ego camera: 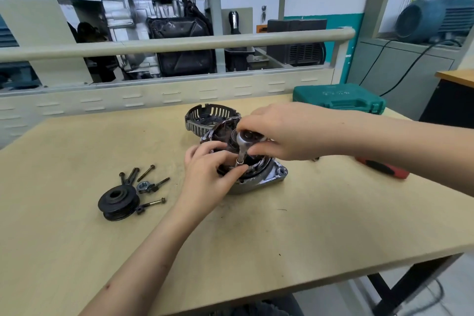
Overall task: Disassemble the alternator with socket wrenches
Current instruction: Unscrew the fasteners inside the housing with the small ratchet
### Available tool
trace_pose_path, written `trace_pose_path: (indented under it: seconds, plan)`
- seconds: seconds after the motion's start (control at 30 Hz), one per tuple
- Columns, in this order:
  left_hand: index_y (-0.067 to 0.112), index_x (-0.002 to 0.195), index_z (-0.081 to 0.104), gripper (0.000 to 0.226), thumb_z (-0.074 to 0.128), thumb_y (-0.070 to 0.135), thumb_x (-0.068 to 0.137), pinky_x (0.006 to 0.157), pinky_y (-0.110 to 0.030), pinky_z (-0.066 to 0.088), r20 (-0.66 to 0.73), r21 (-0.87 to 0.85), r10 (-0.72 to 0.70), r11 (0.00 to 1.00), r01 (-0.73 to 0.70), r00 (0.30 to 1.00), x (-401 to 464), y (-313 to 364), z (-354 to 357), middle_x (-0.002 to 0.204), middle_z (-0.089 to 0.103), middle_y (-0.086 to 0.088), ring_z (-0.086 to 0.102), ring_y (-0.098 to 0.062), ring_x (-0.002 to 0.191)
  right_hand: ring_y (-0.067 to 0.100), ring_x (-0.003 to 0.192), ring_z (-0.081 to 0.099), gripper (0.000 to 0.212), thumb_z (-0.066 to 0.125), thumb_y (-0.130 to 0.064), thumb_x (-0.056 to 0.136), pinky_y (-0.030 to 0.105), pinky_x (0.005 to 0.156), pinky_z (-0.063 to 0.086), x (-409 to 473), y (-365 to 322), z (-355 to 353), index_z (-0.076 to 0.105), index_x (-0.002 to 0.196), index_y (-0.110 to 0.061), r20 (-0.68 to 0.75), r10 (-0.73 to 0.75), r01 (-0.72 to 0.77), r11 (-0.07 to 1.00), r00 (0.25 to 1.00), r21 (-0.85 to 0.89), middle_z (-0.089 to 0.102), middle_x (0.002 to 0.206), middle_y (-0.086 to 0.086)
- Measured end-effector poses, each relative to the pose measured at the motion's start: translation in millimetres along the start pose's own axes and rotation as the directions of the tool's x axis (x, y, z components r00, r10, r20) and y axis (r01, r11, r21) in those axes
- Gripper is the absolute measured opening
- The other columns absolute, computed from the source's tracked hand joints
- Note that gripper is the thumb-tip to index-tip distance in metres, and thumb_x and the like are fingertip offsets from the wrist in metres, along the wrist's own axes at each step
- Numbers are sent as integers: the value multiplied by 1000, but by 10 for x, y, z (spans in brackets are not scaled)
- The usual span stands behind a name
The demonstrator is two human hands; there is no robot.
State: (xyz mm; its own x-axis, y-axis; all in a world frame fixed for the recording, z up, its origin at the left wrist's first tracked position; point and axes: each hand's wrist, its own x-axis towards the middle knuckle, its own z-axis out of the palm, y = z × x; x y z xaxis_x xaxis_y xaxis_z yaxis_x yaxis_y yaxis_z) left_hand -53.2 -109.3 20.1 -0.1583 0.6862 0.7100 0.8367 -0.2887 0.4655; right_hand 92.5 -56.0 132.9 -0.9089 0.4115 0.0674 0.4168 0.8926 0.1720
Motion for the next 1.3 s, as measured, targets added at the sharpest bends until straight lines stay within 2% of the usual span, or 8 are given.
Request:
trace_pose_path:
  seconds: [0.1,0.27,0.47,0.63,0.77,0.9,1.07,1.3]
  plan:
    - [6,65,65,23,81,22,66,78,-21,16,-42,78,-13,997,16,999,3,34,44,71,49,14,43,-4,88,11,57,39,40,41,-52,90,26,47,24,-2,-77,17,45,85,-13,-62,85,-85,996,994,4,41,66,-6]
    - [11,79,72,16,69,25,72,85,-17,18,35,-62,17,998,-15,999,10,-23,-11,90,45,32,40,5,101,19,88,47,30,46,-30,94,26,67,29,11,-42,41,50,114,-9,-64,6,0,995,998,101,49,90,-1]
    - [5,62,66,27,73,31,62,75,-21,16,-86,126,30,992,-19,996,17,42,68,70,57,7,44,-6,87,9,50,35,42,53,-47,85,21,52,33,5,-84,-7,55,80,-5,-107,91,-76,988,990,136,42,58,-2]
    - [9,61,66,23,71,30,64,86,-21,19,-64,116,-3,993,10,998,-11,21,12,70,58,14,55,-9,86,20,77,48,25,49,-29,91,29,64,34,-8,-120,18,54,103,-8,-82,58,-52,996,995,71,54,85,3]
    - [9,53,59,26,71,27,66,79,-30,25,-75,318,104,945,-75,992,-92,62,65,55,62,1,59,-12,73,11,53,34,40,44,-43,93,26,45,21,-29,-152,44,40,68,-12,-145,197,-188,979,969,73,36,59,-3]
    - [9,68,67,25,69,34,66,79,-31,24,-74,298,7,954,16,997,-201,-38,27,65,67,2,65,-22,80,14,59,39,35,50,-38,90,31,55,22,-58,-123,101,56,98,-4,-180,180,-153,976,967,154,43,64,-3]
    - [11,81,70,20,76,27,72,72,-29,22,-19,239,-38,970,42,999,-223,-121,74,72,67,1,58,-24,81,15,71,43,36,54,-39,89,25,58,24,-111,-86,107,58,108,-8,-189,142,-97,968,972,230,59,87,4]
    - [6,60,60,38,84,35,61,62,-34,22,44,462,-66,886,39,997,-289,-129,230,56,59,-7,58,-26,59,-5,55,42,31,59,-40,84,9,52,32,-217,18,44,60,105,-17,-238,225,-136,930,945,341,41,59,-20]
